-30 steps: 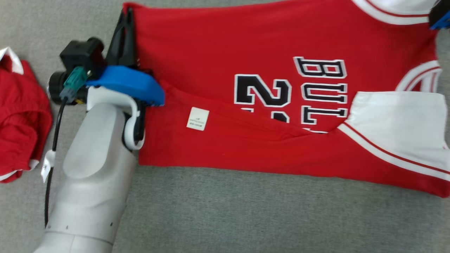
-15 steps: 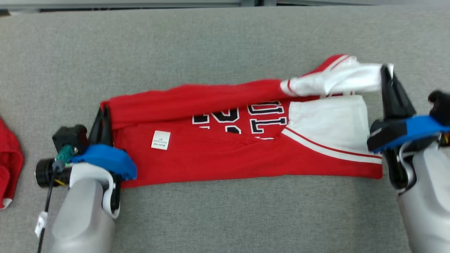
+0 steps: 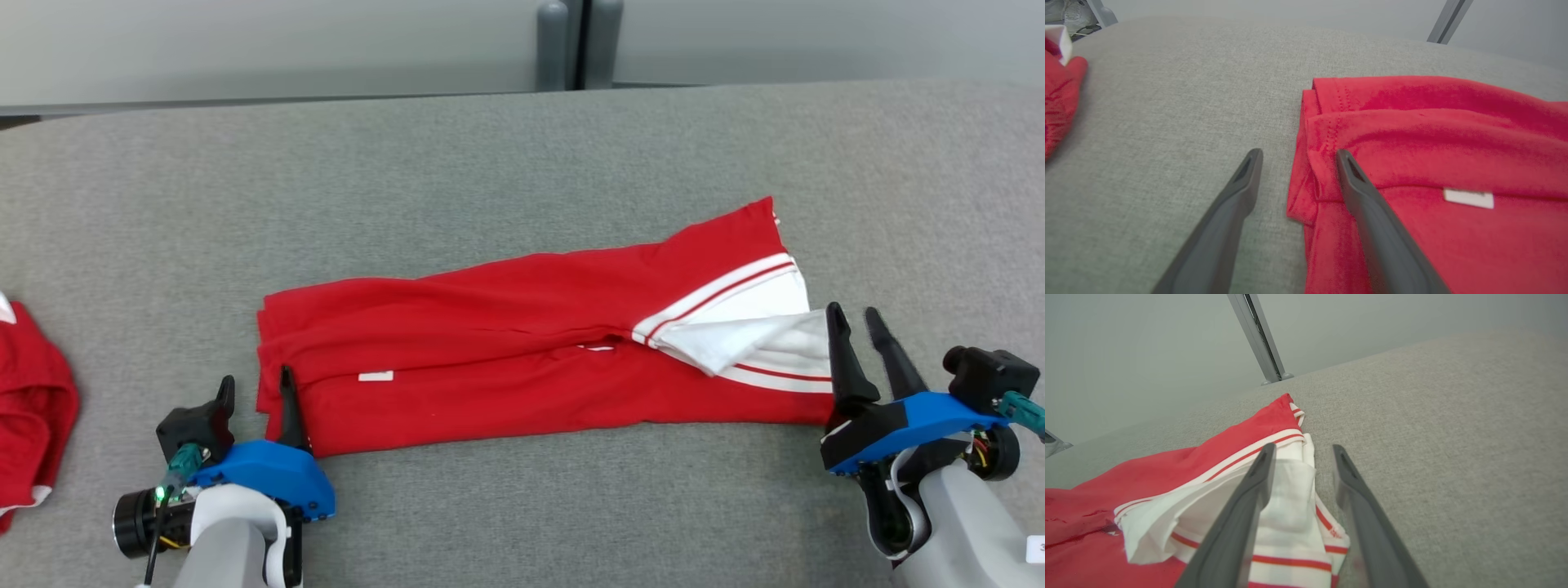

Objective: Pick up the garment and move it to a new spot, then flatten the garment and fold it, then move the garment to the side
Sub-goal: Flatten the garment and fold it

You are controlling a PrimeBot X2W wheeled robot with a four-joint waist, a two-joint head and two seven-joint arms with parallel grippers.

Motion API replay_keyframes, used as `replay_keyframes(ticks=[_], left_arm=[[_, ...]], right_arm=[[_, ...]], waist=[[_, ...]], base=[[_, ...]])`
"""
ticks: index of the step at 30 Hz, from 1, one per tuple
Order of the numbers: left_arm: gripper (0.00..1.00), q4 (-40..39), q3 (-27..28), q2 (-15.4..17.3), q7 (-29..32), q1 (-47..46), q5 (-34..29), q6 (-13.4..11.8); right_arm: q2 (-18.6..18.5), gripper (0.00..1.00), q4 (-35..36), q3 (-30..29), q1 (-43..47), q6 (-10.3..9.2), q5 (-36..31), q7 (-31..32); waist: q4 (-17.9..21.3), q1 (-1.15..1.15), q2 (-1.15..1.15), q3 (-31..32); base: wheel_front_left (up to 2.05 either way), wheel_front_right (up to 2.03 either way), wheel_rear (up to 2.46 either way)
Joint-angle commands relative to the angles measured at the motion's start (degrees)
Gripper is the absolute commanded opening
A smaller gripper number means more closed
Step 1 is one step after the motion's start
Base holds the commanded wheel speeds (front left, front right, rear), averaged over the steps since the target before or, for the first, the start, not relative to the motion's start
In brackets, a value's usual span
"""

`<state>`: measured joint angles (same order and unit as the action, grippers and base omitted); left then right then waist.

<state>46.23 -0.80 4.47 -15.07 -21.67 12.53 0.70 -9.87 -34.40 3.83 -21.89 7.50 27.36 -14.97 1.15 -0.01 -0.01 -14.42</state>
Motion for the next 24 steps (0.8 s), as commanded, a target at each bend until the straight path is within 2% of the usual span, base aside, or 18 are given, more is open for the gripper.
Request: replay_keyframes(ticks=[1,5,12,16,19,20,21,22,24], left_arm=[[1.00,-1.7,1.1,-0.4,-0.1,1.6,-0.2,-1.0],[1.00,-5.4,1.6,-1.1,-0.1,4.5,-0.7,-1.6],[1.00,-10.0,-0.5,-1.6,-0.1,7.1,0.7,-1.7],[1.00,-10.9,-1.9,-1.6,-0.1,7.4,2.1,-2.3],[1.00,-11.4,-3.1,-1.6,-0.1,7.5,2.6,-2.8],[1.00,-11.6,-3.4,-1.6,-0.1,7.5,2.8,-2.8],[1.00,-11.8,-3.6,-1.6,-0.1,7.4,3.0,-3.0],[1.00,-11.9,-3.9,-1.6,-0.1,7.5,3.0,-3.2],[1.00,-12.3,-4.4,-1.6,-0.1,7.5,3.1,-3.2]], right_arm=[[-0.5,1.00,-0.5,-0.6,0.1,-0.01,-0.1,-0.3],[-1.0,1.00,-2.4,-2.3,-1.0,-0.01,-1.5,-0.3],[-1.8,1.00,-13.6,-2.0,-5.1,-0.01,-5.2,-0.2],[-1.5,1.00,-18.7,-2.1,-6.6,-0.01,-6.7,0.3],[0.2,1.00,-23.0,-1.1,-7.9,0.02,-7.1,1.1],[1.0,0.87,-23.9,-0.4,-8.0,0.07,-7.0,1.3],[1.8,0.47,-24.6,0.1,-8.1,0.07,-6.4,1.2],[2.1,0.00,-25.4,0.9,-8.2,0.09,-6.0,1.4],[2.5,0.00,-26.1,2.0,-8.2,0.07,-4.8,1.4]], waist=[[-0.7,0.01,0.01,0.6],[-2.6,0.01,0.01,1.3],[-6.6,0.01,0.01,1.6],[-7.6,0.01,0.01,1.5],[-8.2,0.01,0.01,1.5],[-8.4,0.01,0.01,1.5],[-8.4,0.01,0.01,1.6],[-8.5,0.01,0.01,1.6],[-8.4,0.01,0.01,1.7]], base=[[0.00,0.00,0.00],[0.00,0.00,0.00],[0.00,0.00,0.00],[0.00,0.00,0.00],[0.00,0.00,0.00],[0.00,0.00,0.00],[0.00,0.00,0.00],[0.00,0.00,0.00],[0.00,0.00,0.00]])
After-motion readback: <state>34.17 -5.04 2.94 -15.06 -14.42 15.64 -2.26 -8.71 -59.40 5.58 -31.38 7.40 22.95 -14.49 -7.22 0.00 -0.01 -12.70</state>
